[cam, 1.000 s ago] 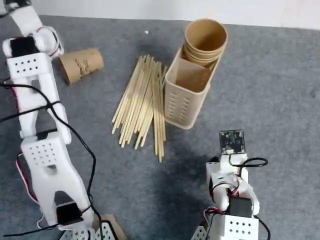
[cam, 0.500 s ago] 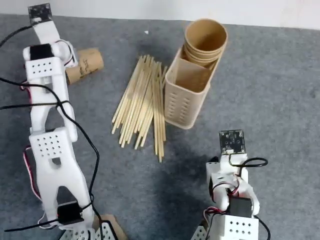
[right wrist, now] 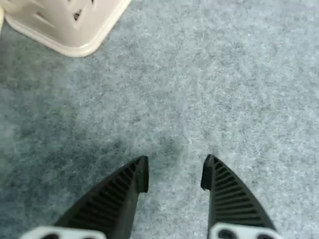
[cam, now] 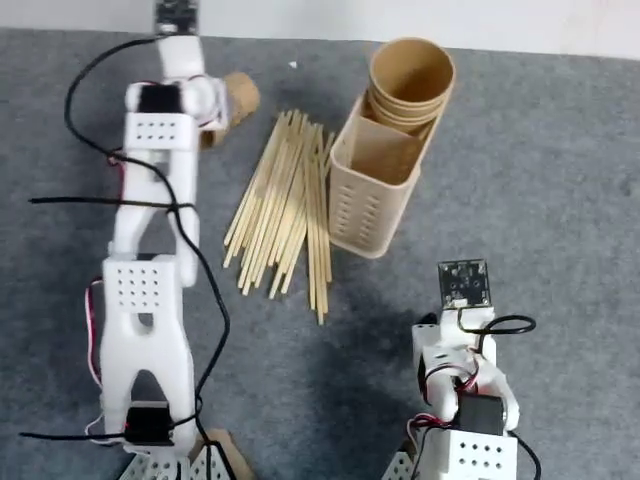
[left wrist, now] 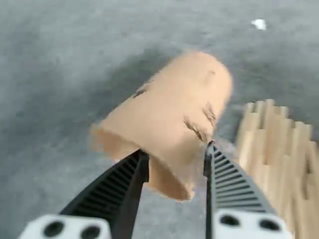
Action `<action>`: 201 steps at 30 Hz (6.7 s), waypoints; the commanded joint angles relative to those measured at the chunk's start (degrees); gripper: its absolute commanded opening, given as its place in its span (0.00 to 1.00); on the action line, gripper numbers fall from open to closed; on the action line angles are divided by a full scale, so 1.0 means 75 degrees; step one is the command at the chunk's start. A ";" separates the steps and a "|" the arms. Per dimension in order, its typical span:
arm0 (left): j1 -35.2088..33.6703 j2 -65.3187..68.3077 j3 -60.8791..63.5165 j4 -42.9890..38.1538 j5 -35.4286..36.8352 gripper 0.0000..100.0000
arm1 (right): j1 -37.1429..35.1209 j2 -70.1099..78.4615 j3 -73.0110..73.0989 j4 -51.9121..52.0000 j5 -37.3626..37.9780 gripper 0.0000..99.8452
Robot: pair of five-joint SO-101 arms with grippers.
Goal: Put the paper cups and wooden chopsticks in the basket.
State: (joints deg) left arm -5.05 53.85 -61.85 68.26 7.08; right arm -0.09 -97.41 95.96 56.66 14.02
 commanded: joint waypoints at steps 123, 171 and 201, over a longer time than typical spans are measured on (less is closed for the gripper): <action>0.3511 -0.4847 0.0979 0.0703 -0.5486 0.08 | -0.0041 -0.0076 0.0088 0.0029 -0.0047 0.18; 0.3686 -0.4319 0.0240 -0.1067 -0.3868 0.13 | -0.0053 -0.0076 0.0088 0.0029 -0.0047 0.18; 0.3288 -0.4401 0.0756 0.2614 -0.2016 0.19 | -0.0053 -0.0076 0.0088 0.0041 -0.0047 0.18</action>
State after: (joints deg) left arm 18.42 22.29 -47.16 83.74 -8.48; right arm -0.09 -97.41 95.96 56.66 14.02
